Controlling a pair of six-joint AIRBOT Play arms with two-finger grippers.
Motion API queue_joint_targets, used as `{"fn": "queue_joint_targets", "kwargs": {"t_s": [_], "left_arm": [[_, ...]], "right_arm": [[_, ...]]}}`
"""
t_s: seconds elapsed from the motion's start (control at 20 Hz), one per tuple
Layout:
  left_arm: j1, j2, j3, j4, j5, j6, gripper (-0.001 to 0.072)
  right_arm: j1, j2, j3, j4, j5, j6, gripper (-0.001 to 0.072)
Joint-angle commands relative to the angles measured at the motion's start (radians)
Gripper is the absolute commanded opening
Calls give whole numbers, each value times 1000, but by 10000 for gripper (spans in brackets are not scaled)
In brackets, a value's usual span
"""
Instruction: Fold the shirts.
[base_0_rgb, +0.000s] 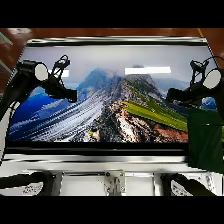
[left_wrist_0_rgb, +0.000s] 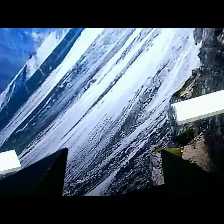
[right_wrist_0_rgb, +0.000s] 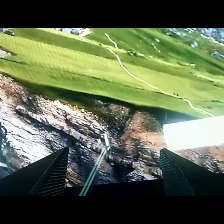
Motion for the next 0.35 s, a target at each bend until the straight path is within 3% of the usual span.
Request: {"fn": "queue_joint_targets", "kwargs": {"t_s": [0.0,0.3], "left_arm": [[-2,-1,2,0,1,0,707],[-2,-1,2,0,-10,0,706]], "right_arm": [[6,-1,1,0,1,0,698],[6,-1,1,0,1,0,698]]}}
